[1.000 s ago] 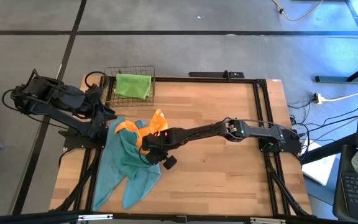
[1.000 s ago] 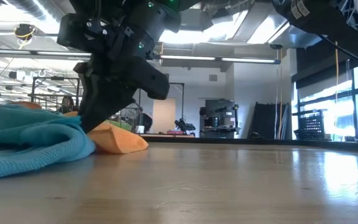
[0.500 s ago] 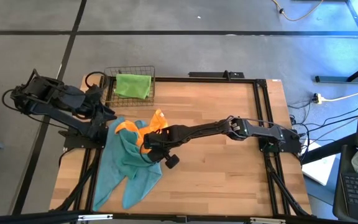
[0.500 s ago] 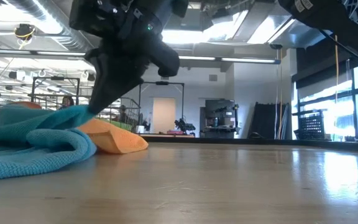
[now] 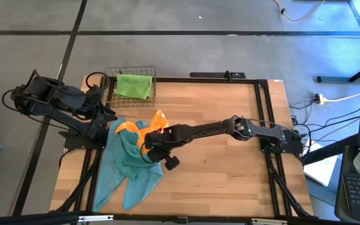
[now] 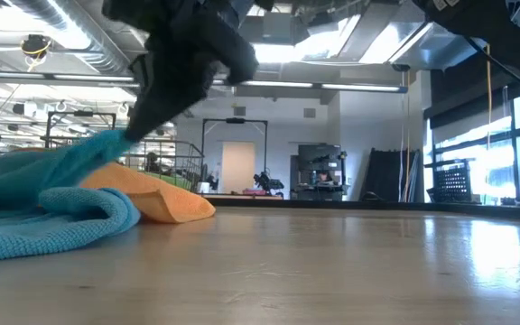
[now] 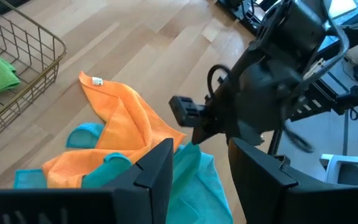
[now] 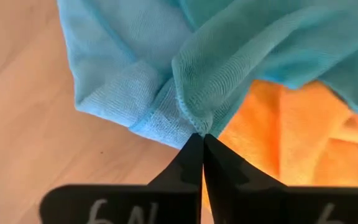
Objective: Fold microfiber towels
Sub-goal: Fold the blue microfiber cloth
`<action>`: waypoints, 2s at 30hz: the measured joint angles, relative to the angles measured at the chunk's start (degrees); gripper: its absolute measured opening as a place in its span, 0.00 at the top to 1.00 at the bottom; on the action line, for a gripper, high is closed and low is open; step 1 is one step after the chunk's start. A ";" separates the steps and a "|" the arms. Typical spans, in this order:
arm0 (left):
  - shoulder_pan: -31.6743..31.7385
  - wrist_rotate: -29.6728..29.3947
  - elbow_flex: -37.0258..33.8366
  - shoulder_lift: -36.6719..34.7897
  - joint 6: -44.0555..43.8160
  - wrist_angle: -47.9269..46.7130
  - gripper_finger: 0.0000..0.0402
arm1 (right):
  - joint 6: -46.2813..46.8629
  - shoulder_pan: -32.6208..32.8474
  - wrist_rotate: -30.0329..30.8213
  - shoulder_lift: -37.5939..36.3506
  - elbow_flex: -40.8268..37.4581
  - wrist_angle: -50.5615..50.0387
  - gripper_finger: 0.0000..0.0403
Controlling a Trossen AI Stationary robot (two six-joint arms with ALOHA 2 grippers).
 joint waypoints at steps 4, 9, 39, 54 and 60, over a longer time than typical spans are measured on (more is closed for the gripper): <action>0.00 0.00 0.00 0.00 0.00 0.01 0.63 | 5.10 -0.99 0.00 -2.52 0.00 0.65 0.99; 0.00 -0.01 0.00 -0.02 -0.02 0.01 0.63 | 11.28 -2.18 3.81 -7.08 -0.02 4.48 0.99; -0.01 -18.66 -0.02 4.26 34.02 30.65 0.63 | 20.35 -6.47 30.05 -29.24 0.09 9.63 0.98; 0.80 -32.88 -0.02 16.90 56.72 52.09 0.63 | 9.52 -11.63 21.03 -32.70 -0.02 7.86 0.98; 1.94 -38.18 0.02 17.62 49.61 55.57 0.63 | 6.83 -12.25 22.43 -36.51 0.02 8.82 0.98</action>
